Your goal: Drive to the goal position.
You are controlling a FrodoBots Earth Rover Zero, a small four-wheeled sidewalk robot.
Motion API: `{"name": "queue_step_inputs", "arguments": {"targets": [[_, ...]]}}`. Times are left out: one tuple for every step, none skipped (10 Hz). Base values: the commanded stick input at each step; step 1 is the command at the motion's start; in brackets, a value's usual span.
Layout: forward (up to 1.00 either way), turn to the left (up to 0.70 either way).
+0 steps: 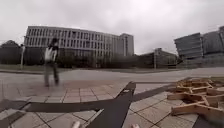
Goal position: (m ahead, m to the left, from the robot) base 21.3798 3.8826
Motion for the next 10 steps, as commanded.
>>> {"name": "queue_step_inputs", "arguments": {"targets": [[0.05, 0.00], [0.05, 0.00], [0.05, 0.00], [0.05, 0.00], [0.05, 0.00], [0.05, 0.00], [0.05, 0.00], [0.05, 0.00], [0.05, 0.00], [0.05, 0.00]]}}
